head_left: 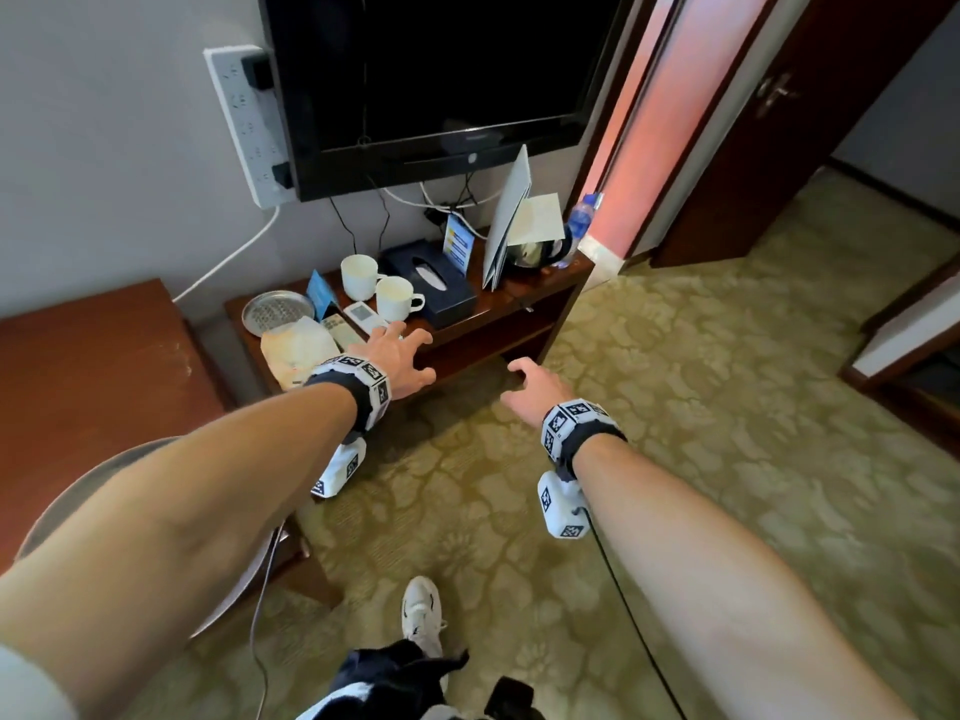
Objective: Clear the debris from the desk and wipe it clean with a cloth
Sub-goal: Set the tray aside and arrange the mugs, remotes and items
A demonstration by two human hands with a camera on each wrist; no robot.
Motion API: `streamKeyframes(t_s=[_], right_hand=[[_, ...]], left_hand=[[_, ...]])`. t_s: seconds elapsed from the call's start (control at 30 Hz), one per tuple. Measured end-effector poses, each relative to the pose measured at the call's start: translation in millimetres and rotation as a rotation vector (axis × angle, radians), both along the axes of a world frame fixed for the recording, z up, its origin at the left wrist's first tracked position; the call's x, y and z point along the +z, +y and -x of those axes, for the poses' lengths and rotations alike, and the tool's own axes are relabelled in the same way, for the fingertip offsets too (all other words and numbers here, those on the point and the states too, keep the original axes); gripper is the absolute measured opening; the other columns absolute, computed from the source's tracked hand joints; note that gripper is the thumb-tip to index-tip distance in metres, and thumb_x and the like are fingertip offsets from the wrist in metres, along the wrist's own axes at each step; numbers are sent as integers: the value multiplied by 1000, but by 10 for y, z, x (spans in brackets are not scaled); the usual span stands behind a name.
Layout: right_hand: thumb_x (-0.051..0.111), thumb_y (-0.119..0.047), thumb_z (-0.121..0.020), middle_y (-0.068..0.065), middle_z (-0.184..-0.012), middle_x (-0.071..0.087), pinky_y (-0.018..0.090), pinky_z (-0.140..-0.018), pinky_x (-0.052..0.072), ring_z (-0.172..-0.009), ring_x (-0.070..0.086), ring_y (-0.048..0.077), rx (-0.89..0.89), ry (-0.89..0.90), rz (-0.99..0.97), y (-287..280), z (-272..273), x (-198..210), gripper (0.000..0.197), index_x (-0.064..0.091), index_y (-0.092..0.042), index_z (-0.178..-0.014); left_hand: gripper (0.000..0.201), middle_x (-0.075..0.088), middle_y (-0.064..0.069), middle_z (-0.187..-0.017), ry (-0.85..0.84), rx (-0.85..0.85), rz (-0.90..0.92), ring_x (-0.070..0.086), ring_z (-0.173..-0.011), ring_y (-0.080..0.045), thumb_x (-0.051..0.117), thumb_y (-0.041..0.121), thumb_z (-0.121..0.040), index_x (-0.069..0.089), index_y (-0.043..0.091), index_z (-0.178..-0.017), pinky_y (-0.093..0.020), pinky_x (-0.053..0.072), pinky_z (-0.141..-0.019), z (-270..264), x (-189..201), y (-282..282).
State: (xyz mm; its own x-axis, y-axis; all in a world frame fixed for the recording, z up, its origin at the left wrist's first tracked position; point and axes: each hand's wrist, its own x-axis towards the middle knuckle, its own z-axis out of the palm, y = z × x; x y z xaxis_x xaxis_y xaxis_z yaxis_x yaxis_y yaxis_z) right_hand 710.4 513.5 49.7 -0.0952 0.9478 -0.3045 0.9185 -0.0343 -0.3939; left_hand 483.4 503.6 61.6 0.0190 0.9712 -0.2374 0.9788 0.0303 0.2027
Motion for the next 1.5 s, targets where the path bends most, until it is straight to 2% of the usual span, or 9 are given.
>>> streamKeyframes(t_s=[0.17,0.3,0.4,0.7,0.9,1.1,1.27,1.43,1.5], right_hand=[[58,-32,-90,2,-133,52,38,-88,51,-104,56,23,5,15,1,801,-194,-82,53,42,-31,-140],[59,-31,-91,3,-128,55,35,-86,50,-105,58,24,-2,32,5,1520,-322,-130,52,43,-29,-140],[60,-31,-92,4,-128,55,35,-87,50,-107,57,24,-17,47,5,2007,-441,-119,51,43,-27,-140],[60,-34,-91,7,-130,54,41,-94,51,-109,59,28,35,-15,67,3150,-691,-197,54,41,-26,-141],[61,-36,-88,4,-136,54,41,-100,48,-116,57,27,74,30,85,3884,-937,-293,56,42,-29,-140],[58,-36,-92,5,-139,52,38,-101,46,-121,55,27,152,16,102,4535,-1236,-329,56,39,-27,-144],[57,-36,-90,7,-134,54,38,-95,47,-117,56,29,235,-30,96,4924,-1320,-345,56,39,-24,-142],[58,-33,-91,8,-129,55,35,-88,48,-109,57,27,218,4,96,5257,-1297,-358,55,39,-21,-142],[58,-32,-91,10,-134,52,39,-95,47,-118,54,29,191,23,103,5372,-1255,-392,57,36,-19,-142]], left_hand=[[61,24,-6,-156,-33,18,1,27,-140,-32,52,54,-90,31,37,-145,-56,38,-104,-182,-146,781],[61,25,-6,-155,-2,48,11,28,-139,-32,51,54,-90,31,37,-144,-57,39,-101,-261,-206,1415],[61,24,-5,-156,-13,51,3,27,-140,-32,52,53,-90,30,37,-145,-56,38,-104,-323,-215,1837],[64,25,-7,-156,-22,69,34,25,-141,-32,54,53,-89,30,36,-145,-56,36,-106,-533,-343,2685],[67,18,-5,-159,3,95,114,23,-143,-33,53,56,-89,24,40,-147,-58,35,-106,-789,-483,3257],[73,22,-3,-157,-37,144,62,26,-141,-31,56,56,-87,22,38,-148,-55,39,-104,-1221,-434,3834],[78,27,-3,-155,-98,207,20,30,-140,-29,60,53,-84,23,32,-149,-58,39,-103,-1484,-439,4150],[81,33,-4,-152,-150,294,-12,35,-137,-28,65,51,-82,24,28,-148,-56,39,-104,-1509,-406,4396],[83,36,-6,-151,-170,355,-10,38,-135,-28,68,50,-81,25,25,-147,-54,40,-104,-1479,-406,4489]])
